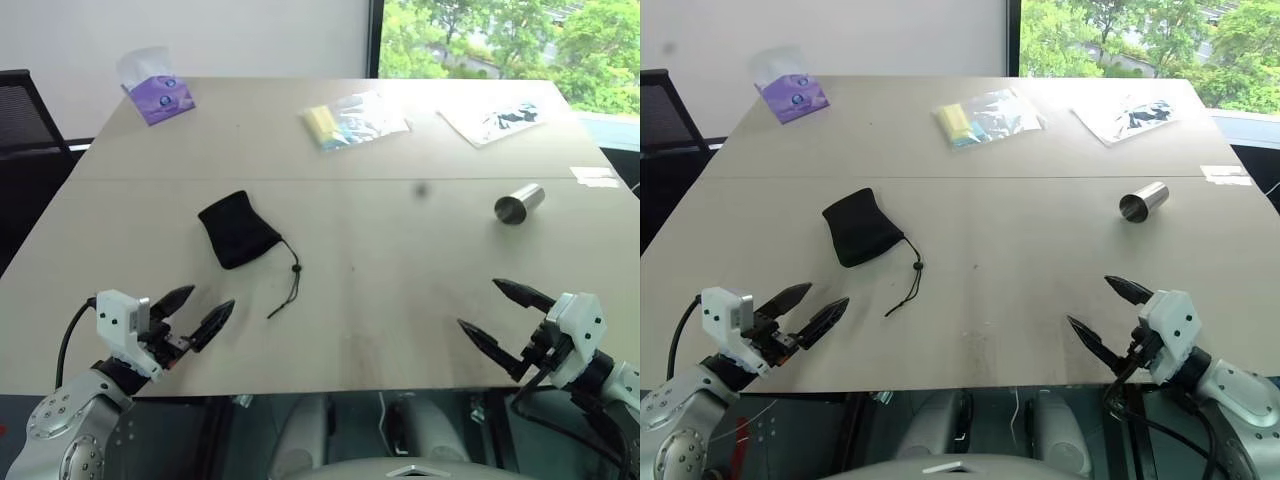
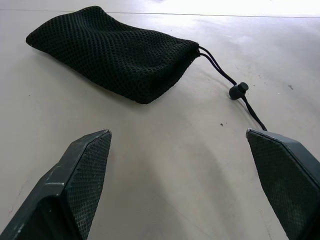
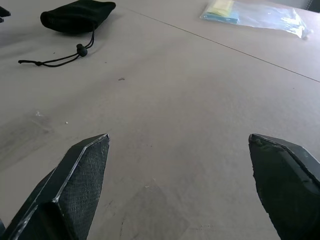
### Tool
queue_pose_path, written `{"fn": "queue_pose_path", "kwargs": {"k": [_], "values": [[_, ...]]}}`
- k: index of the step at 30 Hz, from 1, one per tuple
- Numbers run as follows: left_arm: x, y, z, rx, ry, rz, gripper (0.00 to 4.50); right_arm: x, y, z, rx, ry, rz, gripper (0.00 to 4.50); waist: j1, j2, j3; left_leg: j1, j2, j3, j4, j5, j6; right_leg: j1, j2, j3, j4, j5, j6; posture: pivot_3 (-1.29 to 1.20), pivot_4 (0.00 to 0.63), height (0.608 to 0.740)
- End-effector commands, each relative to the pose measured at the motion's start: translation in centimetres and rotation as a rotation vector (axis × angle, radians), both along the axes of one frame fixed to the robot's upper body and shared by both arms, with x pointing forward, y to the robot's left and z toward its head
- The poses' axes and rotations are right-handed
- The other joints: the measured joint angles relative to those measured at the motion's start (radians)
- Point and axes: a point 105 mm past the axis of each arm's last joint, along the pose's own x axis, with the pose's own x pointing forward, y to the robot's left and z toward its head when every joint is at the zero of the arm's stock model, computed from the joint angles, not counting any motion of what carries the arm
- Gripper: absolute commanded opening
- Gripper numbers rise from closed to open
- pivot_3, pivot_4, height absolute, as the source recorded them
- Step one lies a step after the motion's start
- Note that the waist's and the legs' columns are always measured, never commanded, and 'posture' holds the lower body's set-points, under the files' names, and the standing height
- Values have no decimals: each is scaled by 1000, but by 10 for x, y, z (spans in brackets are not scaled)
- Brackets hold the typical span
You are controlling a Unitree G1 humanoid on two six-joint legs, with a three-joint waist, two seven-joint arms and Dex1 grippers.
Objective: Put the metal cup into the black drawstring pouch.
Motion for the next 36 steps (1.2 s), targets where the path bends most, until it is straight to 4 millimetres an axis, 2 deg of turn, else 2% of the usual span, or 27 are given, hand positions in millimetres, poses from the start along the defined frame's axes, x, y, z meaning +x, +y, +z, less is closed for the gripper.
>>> {"fn": "queue_pose_path", "kwargs": {"k": [1,4,9,13,18,21,24,29,34,36], "values": [[5,-1,16,33,-56,-2,4465,-1,1,10,8,-67,26,4500,0,0,0,0,0,0,0,0,0,0,0,0,0,0,0,0,150,740],[16,-5,28,49,-105,-1,4465,1,6,17,43,-129,62,4500,3,-1,0,0,0,0,0,0,0,0,0,-1,0,0,0,0,150,740],[25,-6,37,77,-137,19,4465,10,23,31,51,-185,163,4500,-5,-1,0,0,0,1,0,0,0,0,0,0,0,0,0,0,150,740],[33,-13,40,275,-167,93,4465,1,55,43,40,-198,406,4500,-2,-1,0,0,0,0,0,0,0,0,0,0,0,0,0,0,150,740],[44,-16,49,537,-237,201,4465,8,71,54,40,-231,465,4500,3,-1,0,0,0,-1,0,0,0,0,0,-1,0,0,0,0,150,740],[52,-11,52,801,-266,334,4465,14,73,58,47,-250,457,4500,3,-1,0,0,-1,-1,0,0,0,0,0,-1,0,1,1,0,150,740],[54,-17,47,947,-289,317,4465,17,72,54,28,-251,445,4500,2,-1,0,-1,-1,-1,0,0,0,0,0,-1,1,1,1,0,150,740],[62,-36,42,1038,-304,280,4465,23,70,54,32,-259,413,4500,1,-1,0,-1,-1,-1,0,0,0,-1,0,-1,1,1,0,0,150,740],[66,-56,42,1017,-318,198,4465,24,70,54,24,-271,390,4500,1,-1,0,-1,-1,-1,0,0,0,-1,0,-1,1,1,1,0,150,740],[67,-55,43,1031,-309,187,4465,24,71,56,29,-272,391,4500,-3,-1,0,-1,-1,-1,0,0,0,-1,0,0,1,1,1,0,150,740]]}}
